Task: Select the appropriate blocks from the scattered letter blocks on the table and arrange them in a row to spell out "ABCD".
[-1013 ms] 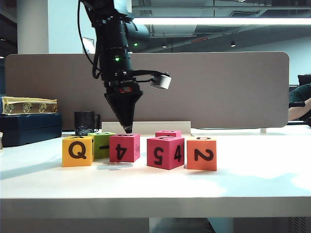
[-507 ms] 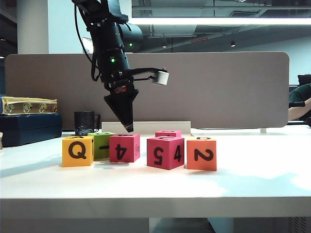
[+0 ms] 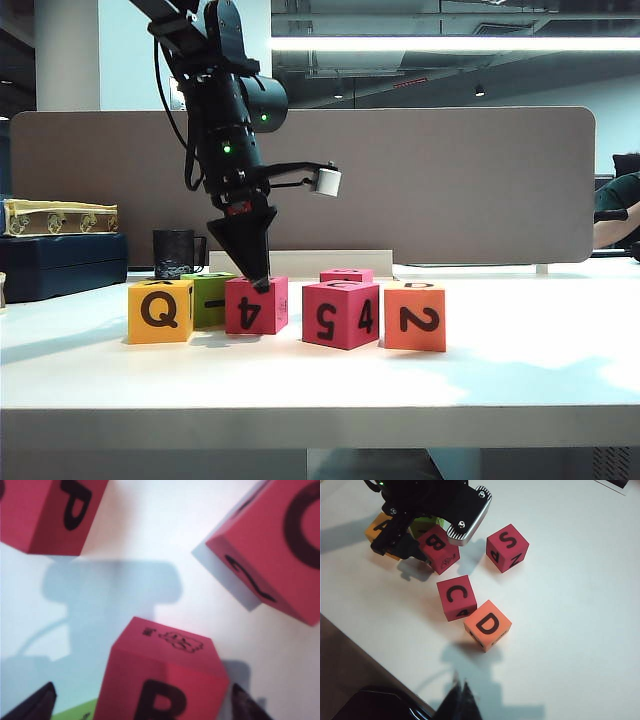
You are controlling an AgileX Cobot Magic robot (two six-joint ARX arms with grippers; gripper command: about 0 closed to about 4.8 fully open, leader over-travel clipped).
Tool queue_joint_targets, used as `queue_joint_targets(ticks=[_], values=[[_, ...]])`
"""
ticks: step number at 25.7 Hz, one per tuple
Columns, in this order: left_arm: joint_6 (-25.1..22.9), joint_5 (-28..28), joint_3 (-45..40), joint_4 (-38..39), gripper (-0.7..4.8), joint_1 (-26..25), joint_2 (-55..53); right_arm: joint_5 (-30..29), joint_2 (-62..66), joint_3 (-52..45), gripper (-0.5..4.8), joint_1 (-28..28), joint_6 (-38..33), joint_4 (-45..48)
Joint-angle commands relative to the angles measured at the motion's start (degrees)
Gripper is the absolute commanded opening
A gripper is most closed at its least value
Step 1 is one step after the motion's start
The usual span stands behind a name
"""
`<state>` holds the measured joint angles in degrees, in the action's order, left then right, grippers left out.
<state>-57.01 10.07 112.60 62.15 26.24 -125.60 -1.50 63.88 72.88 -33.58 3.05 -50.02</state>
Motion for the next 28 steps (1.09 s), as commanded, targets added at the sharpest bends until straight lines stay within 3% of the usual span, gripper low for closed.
queue_joint_targets(ticks=[1,7,10,12,22,28], values=[[-0.1,0.8,0.1,-1.0,3.69,0.0,-0.6,-0.1,-0.2,0.2,-0.02,-0.1,0.0,0.5],[0.3,1.8,0.1,-1.1,3.66,0.0,-1.6,-0.1,-0.2,0.2,-0.01,-0.1,0.0,0.6],[0.9,1.8,0.2,-1.4,3.29,0.0,-1.6,-0.1,-0.2,0.2,-0.01,-0.1,0.0,0.7],[4.7,1.5,0.2,-2.0,2.64,0.0,-1.5,-0.1,-0.2,0.2,-0.01,-0.1,0.0,1.0],[16.9,-2.1,2.3,-1.3,2.64,0.9,0.5,-0.1,-0.2,0.2,-0.01,-0.1,0.0,1.0],[31.5,-2.3,8.7,1.5,2.64,1.7,2.3,-0.1,-0.2,0.2,-0.01,-0.1,0.0,1.5]])
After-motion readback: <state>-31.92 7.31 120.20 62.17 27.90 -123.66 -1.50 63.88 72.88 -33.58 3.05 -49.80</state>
